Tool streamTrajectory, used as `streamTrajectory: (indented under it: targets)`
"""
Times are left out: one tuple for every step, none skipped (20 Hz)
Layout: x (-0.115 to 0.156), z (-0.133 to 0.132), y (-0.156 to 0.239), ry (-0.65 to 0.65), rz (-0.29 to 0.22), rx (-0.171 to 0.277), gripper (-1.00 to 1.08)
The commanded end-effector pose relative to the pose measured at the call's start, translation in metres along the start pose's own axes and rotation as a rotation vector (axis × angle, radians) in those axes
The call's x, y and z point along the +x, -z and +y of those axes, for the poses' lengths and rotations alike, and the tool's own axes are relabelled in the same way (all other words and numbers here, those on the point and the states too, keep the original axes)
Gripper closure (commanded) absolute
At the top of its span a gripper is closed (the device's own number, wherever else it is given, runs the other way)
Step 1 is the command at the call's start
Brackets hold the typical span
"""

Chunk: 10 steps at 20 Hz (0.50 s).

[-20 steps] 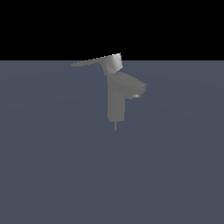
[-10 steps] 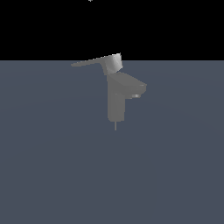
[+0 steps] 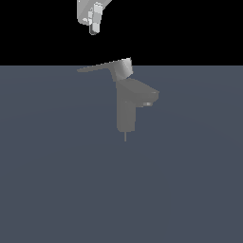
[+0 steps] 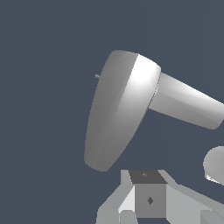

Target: Turn on the faucet by rotating a designated handle.

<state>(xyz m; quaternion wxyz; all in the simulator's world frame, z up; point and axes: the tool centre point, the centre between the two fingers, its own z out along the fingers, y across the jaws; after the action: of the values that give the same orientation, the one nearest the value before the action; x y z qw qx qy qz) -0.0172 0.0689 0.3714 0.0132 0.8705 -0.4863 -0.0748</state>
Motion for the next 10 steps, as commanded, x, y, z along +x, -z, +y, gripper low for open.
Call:
streamTrajectory:
  targets:
    - [0.002, -0.015, -0.013, -0.059, 0.005, -0.013, 1.08]
    - [0.002, -0.021, -0.019, -0.082, 0.007, -0.018, 1.08]
    - [0.002, -0.027, -0.024, -0.104, 0.010, -0.023, 1.08]
    - [0.003, -0.032, -0.030, -0.127, 0.013, -0.028, 1.08]
    - [0.003, -0.038, -0.036, -0.150, 0.016, -0.033, 1.08]
    - [0.003, -0.043, -0.041, -0.172, 0.019, -0.038, 1.08]
    - [0.004, -0.049, -0.047, -0.193, 0.023, -0.042, 1.08]
    - [0.004, -0.054, -0.053, -0.213, 0.026, -0.046, 1.08]
    - [0.004, -0.058, -0.058, -0.232, 0.030, -0.050, 1.08]
    - [0.004, -0.062, -0.063, -0.250, 0.033, -0.054, 1.08]
